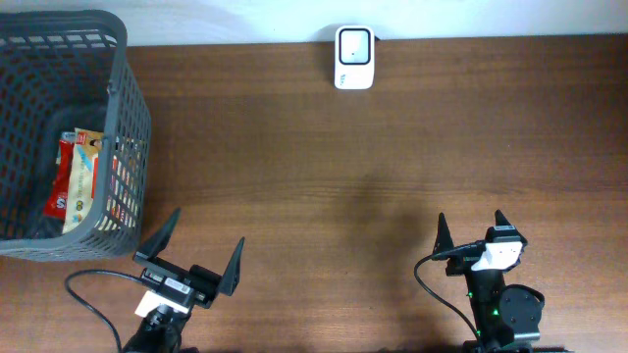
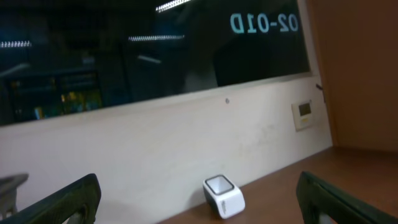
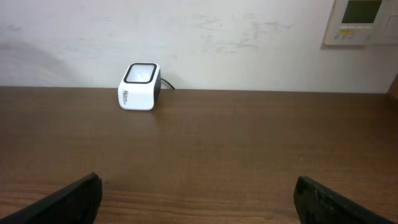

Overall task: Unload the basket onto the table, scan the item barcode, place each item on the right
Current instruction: 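Move the left gripper toward the grey basket, then reach into the basket and grasp the yellow snack bag with left gripper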

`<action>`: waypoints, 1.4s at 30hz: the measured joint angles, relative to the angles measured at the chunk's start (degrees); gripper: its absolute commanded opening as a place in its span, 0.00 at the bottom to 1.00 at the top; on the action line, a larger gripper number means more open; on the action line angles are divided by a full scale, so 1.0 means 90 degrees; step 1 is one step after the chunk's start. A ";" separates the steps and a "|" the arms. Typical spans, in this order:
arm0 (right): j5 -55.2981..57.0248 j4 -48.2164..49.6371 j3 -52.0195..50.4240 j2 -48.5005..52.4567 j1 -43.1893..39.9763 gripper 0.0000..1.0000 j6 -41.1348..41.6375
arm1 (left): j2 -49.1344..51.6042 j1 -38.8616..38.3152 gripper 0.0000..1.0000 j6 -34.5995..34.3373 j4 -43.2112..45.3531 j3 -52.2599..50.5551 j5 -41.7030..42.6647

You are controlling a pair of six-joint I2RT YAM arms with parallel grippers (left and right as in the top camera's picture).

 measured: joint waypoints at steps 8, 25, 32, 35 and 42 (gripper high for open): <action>0.0000 0.0002 0.0000 0.0000 0.0000 0.98 0.0005 | 0.0481 0.0000 0.99 0.1105 -0.1467 0.1766 -0.0294; 0.0017 0.0000 0.0000 0.0012 0.0000 0.98 0.0000 | 0.6336 0.0027 0.99 0.1200 -0.8393 0.9420 -0.2715; 0.0019 0.0000 0.0000 0.0015 0.0010 0.98 0.0002 | 0.9578 0.0899 0.99 0.0610 -1.1672 1.4042 -0.3776; 0.0017 0.0000 0.0000 0.0012 0.0012 0.98 0.0002 | 1.0588 0.1370 0.99 0.0505 -1.2247 1.5322 -0.3888; 0.0017 0.0000 0.0000 0.0012 0.0012 0.98 0.0005 | 1.1550 0.2152 0.99 0.0410 -1.2427 1.5829 -0.4029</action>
